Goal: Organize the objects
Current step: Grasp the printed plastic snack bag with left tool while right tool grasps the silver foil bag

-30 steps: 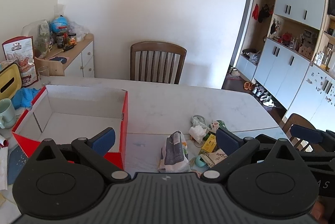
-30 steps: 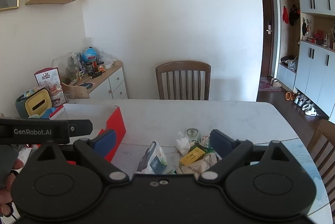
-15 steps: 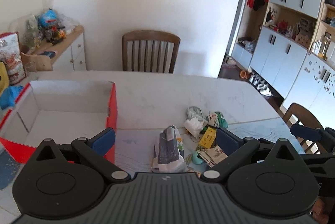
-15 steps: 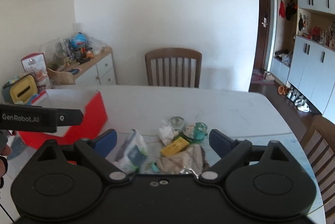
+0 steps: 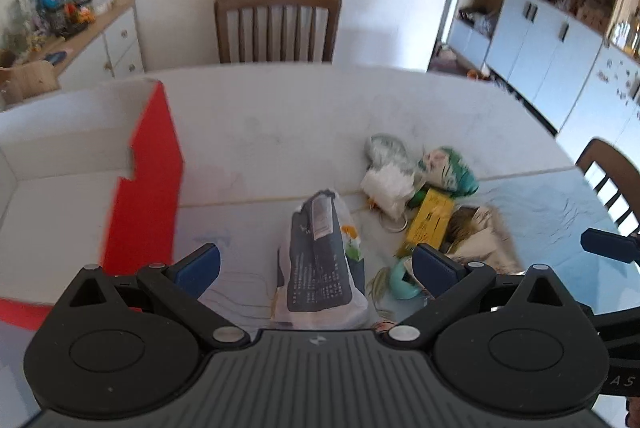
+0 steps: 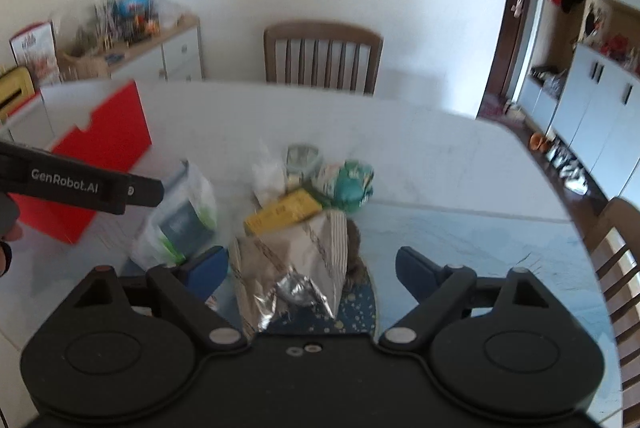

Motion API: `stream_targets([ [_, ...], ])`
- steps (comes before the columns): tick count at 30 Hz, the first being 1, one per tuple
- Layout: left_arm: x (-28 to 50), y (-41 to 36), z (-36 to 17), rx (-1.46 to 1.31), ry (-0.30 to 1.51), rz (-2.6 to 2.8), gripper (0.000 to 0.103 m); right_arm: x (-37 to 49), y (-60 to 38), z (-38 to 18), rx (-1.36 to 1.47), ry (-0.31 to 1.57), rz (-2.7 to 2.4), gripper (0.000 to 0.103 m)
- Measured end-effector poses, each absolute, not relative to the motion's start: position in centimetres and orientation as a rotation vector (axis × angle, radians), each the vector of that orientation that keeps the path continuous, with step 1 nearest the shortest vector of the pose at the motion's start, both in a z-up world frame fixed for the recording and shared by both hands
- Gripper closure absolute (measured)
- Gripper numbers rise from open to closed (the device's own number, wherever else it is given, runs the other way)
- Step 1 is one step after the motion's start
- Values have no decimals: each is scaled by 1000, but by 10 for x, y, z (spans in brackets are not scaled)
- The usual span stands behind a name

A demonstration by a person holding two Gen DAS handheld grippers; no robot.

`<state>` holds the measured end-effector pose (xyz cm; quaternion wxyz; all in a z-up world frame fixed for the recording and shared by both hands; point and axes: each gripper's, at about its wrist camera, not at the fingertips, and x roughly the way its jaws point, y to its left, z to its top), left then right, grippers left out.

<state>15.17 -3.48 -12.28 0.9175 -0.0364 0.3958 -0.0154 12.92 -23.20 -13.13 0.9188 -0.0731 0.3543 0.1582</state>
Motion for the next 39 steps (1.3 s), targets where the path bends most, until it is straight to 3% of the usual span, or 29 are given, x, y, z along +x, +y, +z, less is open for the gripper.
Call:
stream_targets([
  [6, 176, -33, -158, -28, 900, 8, 1, 148, -226, -155, -174, 779, 348, 21],
  [11, 183, -31, -170, -37, 933, 8, 8, 153, -225, -162, -181, 786, 356, 25],
  [14, 184, -33, -173, -46, 942, -5, 23, 153, -227, -160, -174, 784, 371, 31],
  [19, 183, -31, -174, -69, 949, -14, 59, 153, -225, -157, -163, 776, 399, 51],
  [22, 181, -31, -173, -70, 949, -6, 67, 153, -224, -154, -173, 764, 405, 59],
  [31, 173, -42, -156, -27, 942, 34, 73, 152, -226, -145, -172, 740, 442, 79],
  [39, 159, -42, -126, -48, 917, 76, 73, 148, -236, -125, -132, 712, 488, 82],
])
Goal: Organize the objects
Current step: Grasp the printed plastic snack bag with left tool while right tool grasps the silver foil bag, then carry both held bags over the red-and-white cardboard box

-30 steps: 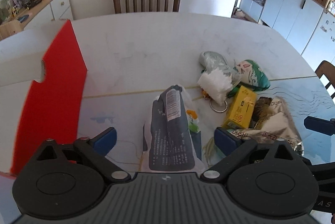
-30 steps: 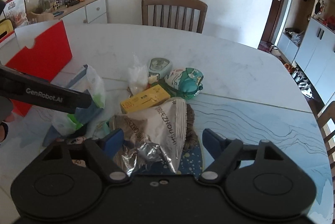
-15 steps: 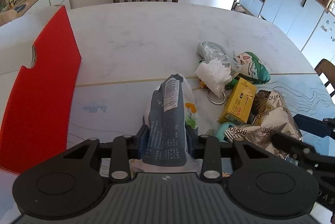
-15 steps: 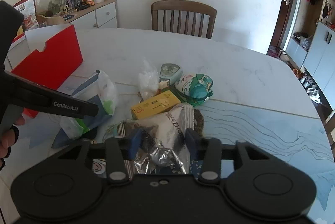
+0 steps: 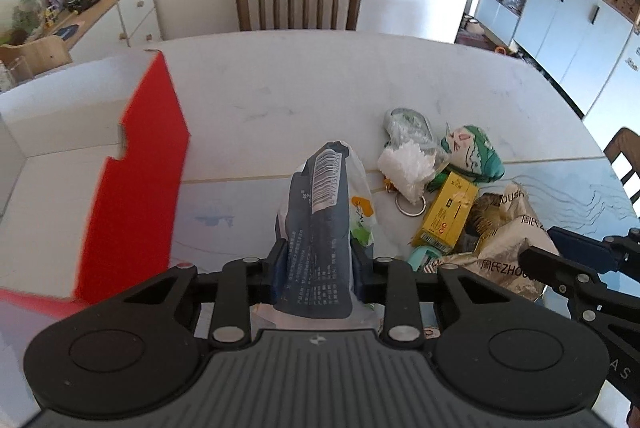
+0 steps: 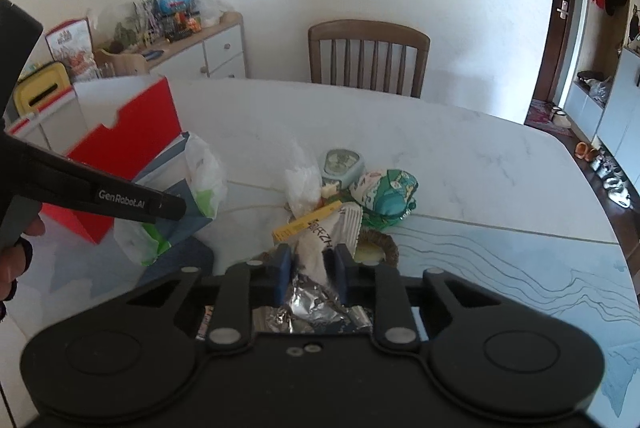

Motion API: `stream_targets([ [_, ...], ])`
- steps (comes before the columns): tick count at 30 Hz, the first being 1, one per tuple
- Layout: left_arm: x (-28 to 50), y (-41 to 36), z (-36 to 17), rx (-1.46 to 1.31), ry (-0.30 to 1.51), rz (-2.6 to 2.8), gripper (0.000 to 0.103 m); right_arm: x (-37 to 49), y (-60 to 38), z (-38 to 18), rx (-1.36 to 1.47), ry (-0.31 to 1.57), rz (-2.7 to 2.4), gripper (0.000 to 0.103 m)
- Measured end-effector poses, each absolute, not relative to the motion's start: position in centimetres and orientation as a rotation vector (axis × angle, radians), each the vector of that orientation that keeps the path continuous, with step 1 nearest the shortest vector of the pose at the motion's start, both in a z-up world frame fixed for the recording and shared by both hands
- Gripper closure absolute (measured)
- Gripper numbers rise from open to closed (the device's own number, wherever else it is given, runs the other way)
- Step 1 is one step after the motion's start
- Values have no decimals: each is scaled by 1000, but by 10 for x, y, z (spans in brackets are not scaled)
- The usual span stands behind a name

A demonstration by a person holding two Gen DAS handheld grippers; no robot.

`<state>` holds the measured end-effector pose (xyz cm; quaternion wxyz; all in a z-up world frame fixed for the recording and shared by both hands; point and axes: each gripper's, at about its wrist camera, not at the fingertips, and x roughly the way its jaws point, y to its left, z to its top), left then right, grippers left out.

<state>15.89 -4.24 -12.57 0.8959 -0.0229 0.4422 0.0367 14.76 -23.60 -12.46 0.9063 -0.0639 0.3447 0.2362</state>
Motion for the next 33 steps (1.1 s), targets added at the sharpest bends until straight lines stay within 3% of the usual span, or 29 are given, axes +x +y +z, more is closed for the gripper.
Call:
stream_targets([
  [17, 96, -15, -50, -116, 853, 28, 73, 111, -213, -44, -40, 618, 584, 82],
  [33, 61, 102, -14, -115, 800, 54, 73, 86, -91, -17, -14, 582, 638, 82],
])
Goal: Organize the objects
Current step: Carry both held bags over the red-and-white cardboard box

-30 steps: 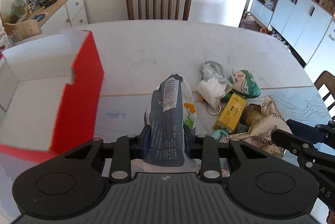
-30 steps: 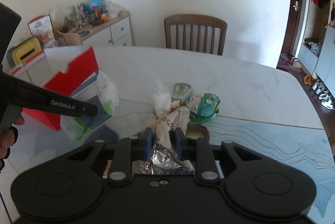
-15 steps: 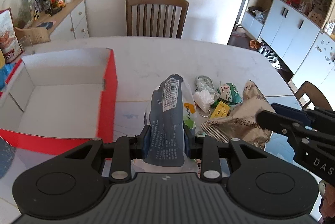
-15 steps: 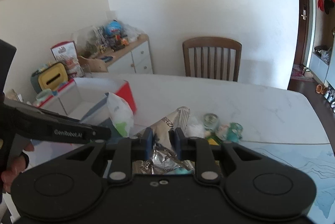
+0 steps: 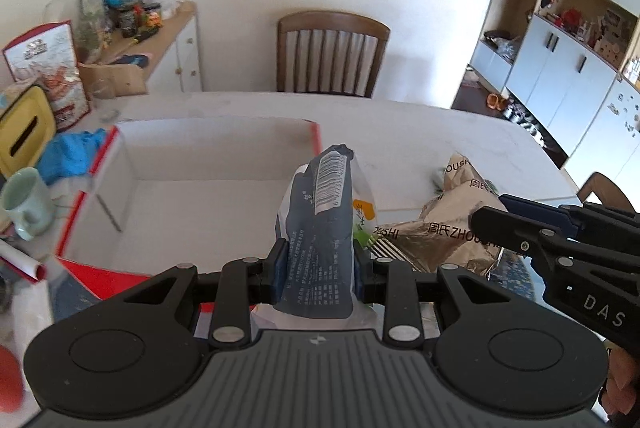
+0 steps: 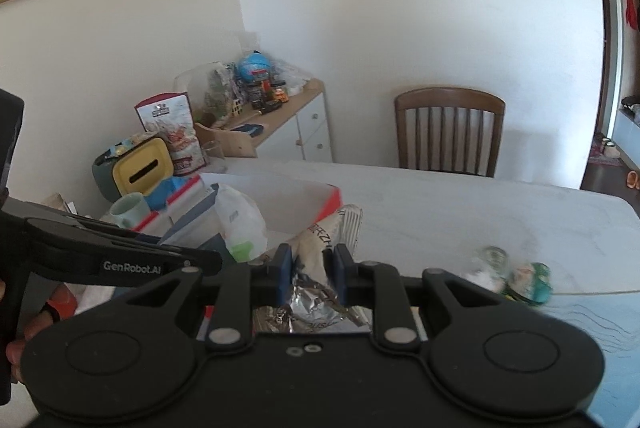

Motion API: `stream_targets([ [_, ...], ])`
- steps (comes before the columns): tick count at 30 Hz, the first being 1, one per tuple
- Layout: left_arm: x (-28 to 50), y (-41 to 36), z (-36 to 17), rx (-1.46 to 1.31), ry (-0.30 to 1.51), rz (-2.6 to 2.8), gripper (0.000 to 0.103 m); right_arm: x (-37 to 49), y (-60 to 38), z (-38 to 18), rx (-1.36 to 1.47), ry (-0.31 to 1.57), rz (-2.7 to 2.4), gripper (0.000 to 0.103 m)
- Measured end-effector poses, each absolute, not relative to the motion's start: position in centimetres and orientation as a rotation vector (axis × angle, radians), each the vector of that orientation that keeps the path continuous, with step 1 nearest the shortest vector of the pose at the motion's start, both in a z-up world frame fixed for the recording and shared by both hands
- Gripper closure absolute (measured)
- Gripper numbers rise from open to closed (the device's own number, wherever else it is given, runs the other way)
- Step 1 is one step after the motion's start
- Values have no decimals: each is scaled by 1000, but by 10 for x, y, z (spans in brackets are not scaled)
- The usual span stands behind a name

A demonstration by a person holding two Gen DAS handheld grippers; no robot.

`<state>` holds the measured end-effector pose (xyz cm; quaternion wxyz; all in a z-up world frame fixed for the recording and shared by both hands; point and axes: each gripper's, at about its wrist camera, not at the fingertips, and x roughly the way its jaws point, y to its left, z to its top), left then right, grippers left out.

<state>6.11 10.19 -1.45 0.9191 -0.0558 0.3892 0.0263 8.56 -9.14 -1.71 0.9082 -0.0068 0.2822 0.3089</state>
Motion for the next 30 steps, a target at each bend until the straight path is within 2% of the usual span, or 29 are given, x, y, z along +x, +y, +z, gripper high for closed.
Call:
stream_targets([
  [11, 70, 178, -19, -89, 805, 120, 73, 107, -16, -29, -52, 579, 665, 84],
  [14, 80, 193, -26, -67, 809, 136, 73, 117, 1, -37, -70, 569, 667, 95],
  [30, 162, 234, -111, -31, 1037, 136, 73, 149, 30, -82, -119, 701, 659, 95],
])
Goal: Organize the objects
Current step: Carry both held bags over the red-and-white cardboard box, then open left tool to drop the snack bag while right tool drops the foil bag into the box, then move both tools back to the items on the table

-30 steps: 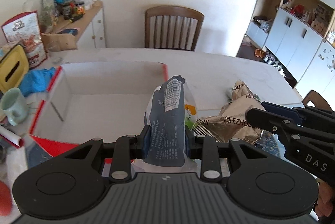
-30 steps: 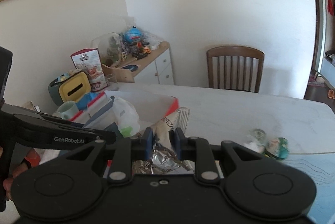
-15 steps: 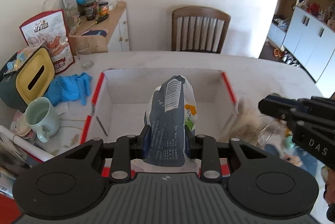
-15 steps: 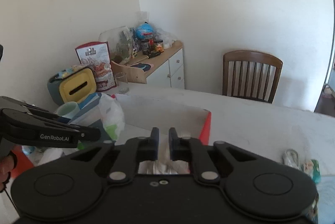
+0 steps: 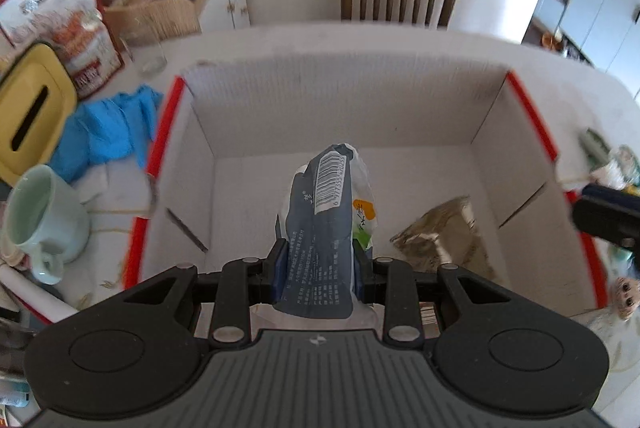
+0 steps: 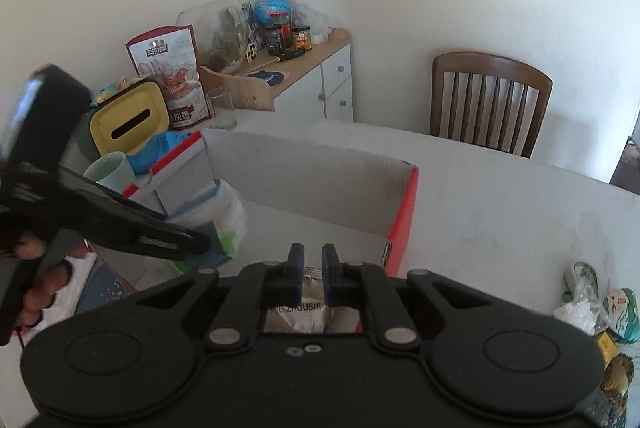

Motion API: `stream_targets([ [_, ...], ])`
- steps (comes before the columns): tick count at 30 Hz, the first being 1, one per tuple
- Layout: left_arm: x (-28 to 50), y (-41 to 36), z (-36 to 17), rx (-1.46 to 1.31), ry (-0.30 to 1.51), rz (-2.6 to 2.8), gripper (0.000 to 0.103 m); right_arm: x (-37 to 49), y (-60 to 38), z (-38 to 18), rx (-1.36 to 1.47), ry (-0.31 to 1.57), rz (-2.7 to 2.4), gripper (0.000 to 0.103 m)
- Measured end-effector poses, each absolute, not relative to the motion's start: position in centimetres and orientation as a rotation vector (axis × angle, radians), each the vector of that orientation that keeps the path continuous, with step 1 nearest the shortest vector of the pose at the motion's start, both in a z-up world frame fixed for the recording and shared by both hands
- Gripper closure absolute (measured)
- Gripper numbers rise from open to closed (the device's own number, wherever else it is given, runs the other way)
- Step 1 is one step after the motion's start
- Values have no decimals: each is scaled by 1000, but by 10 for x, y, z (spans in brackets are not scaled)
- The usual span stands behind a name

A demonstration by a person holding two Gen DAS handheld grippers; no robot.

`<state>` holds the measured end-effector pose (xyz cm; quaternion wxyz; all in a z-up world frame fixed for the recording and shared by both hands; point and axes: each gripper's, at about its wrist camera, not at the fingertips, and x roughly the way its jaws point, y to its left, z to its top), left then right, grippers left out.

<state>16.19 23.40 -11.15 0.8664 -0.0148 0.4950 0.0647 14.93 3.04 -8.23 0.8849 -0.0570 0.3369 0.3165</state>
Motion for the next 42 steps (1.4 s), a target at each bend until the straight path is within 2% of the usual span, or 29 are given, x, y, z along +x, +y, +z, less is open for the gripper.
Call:
stream_targets([
  [8, 172, 230, -135, -16, 1117, 127, 71, 147, 23, -84, -95, 729, 652, 94],
  [11, 174, 233, -140, -19, 1134, 135, 62, 146, 22, -84, -90, 734, 651, 94],
  [12, 174, 233, -139, -24, 1131, 135, 57, 146, 22, -83, -88, 740, 648, 92],
  [13, 174, 233, -138, -24, 1126, 138, 47, 145, 21, -84, -88, 745, 644, 90],
  [15, 173, 231, -135, -12, 1107, 149, 37, 144, 18, -83, -86, 748, 638, 88],
  [32, 132, 197, -77, -30, 959, 152, 37, 125, -14, -63, -35, 725, 642, 84],
  [35, 122, 184, -67, -34, 932, 134, 37, 121, -25, -58, -22, 727, 638, 81],
  [39, 108, 164, -53, -48, 892, 107, 31, 115, -41, -53, -25, 717, 627, 70],
  [42, 99, 148, -46, -51, 870, 93, 26, 111, -56, -50, -23, 714, 630, 68],
])
